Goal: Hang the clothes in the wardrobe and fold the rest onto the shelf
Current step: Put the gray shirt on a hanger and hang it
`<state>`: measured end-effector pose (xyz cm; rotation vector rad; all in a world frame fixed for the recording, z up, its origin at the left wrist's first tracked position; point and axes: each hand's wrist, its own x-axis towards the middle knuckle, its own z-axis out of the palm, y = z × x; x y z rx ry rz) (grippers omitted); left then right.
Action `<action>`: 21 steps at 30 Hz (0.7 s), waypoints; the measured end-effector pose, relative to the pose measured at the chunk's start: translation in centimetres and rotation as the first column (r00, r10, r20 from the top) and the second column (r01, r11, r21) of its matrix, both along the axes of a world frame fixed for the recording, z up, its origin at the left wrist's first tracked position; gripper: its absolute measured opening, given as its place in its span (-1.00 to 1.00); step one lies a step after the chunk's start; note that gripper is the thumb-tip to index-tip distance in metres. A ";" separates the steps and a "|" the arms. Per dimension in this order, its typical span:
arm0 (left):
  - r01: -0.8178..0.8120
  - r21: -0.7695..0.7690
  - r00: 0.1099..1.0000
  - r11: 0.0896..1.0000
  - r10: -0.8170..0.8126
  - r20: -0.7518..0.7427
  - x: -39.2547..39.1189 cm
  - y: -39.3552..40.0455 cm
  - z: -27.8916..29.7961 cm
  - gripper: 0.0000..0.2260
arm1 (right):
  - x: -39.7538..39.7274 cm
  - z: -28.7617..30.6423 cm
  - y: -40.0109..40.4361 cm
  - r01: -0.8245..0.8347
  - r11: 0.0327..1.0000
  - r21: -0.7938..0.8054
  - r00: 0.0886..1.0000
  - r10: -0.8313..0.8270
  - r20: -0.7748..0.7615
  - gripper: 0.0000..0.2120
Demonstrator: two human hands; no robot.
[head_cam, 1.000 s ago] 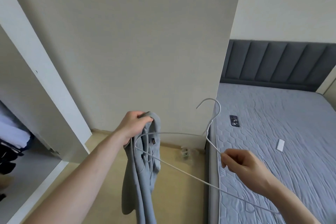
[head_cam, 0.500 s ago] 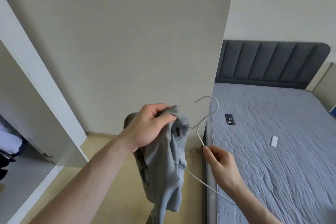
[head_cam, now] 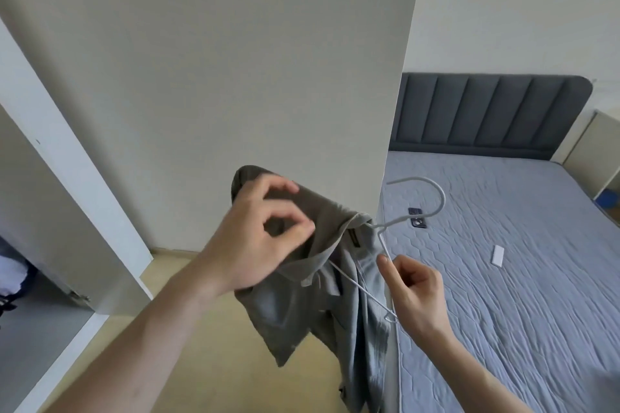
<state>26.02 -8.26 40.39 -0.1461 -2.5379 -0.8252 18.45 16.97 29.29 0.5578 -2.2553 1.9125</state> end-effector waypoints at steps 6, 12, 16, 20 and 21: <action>0.018 -0.387 1.000 0.922 -0.015 0.010 -3.6 -1.8 1.9 -0.75 | -0.2 0.2 -0.4 -0.044 0.998 -0.038 0.999 0.043 -0.011 -0.45; 0.010 -0.316 0.995 0.949 -0.040 -0.090 -4.8 -2.5 1.4 -0.90 | -1.9 -0.5 1.3 -0.027 0.999 0.029 1.000 0.027 0.004 -0.63; -0.027 -0.257 0.990 0.966 -0.010 -0.139 -5.2 -3.2 1.6 -0.92 | -4.5 -2.7 3.6 0.179 0.981 -0.073 0.952 -0.155 0.263 -0.66; -0.045 -0.240 0.983 0.970 0.000 -0.183 -5.1 -3.7 2.0 -0.92 | -5.7 -6.3 4.3 0.181 0.983 -0.032 0.783 -0.124 0.610 -0.69; -0.050 -0.257 0.982 0.965 0.001 -0.189 -5.0 -3.7 2.2 -0.92 | -5.6 -7.1 4.0 0.147 0.989 -0.025 0.761 -0.097 0.642 -0.71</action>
